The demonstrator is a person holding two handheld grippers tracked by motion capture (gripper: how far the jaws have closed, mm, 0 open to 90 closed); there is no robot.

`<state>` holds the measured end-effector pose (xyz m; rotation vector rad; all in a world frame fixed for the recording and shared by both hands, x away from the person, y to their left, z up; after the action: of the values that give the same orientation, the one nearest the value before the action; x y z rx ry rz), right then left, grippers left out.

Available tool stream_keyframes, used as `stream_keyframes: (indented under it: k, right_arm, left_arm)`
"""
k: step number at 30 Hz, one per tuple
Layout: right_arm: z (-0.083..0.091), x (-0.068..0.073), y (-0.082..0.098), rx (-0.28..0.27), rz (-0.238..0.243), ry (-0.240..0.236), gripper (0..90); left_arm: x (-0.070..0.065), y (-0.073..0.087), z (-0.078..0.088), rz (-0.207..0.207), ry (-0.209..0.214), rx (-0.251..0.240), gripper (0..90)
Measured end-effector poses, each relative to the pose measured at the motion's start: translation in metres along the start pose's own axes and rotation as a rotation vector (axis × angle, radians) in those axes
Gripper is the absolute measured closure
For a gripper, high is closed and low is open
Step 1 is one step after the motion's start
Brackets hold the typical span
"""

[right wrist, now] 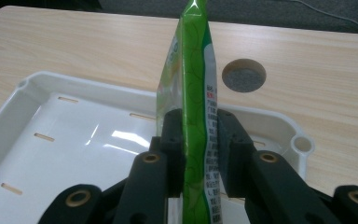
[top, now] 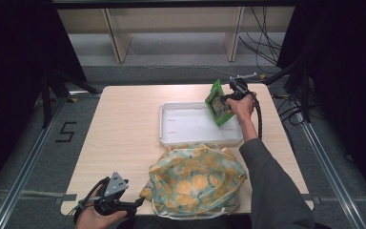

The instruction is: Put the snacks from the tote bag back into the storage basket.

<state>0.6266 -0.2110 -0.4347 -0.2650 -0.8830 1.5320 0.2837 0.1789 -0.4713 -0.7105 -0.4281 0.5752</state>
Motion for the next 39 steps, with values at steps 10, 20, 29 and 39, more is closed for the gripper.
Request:
stream_keyframes:
  k: [10, 20, 29, 39]
  right_arm:
    - [0.000, -0.003, 0.002, 0.032, 0.000, -0.009, 74.7]
    - [-0.002, -0.008, 0.005, 0.020, -0.039, -0.004, 71.9]
    - [0.001, -0.008, 0.007, 0.059, -0.087, 0.013, 71.1]
    - [-0.004, -0.011, 0.009, 0.023, -0.109, 0.011, 69.6]
  left_arm:
    - [0.001, 0.000, 0.000, -0.029, -0.003, 0.001, 19.8]
    - [0.001, 0.000, 0.000, -0.017, 0.000, 0.000, 19.8]
    - [0.001, -0.001, 0.001, -0.011, -0.002, -0.010, 19.8]
    - [0.001, 0.000, 0.000, 0.003, -0.004, -0.001, 19.6]
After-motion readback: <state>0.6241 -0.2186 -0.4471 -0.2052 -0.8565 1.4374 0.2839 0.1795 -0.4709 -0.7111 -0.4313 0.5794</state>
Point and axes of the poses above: each handheld gripper's, and its own axes: z roughly backward along the jaws, y roughly out of its underside, x roughly to its left, the point moved 2 cm from there along -z, roughly forward along the jaws, and after that the axes turned 14 degrees about -z, right-handed, at the moved point
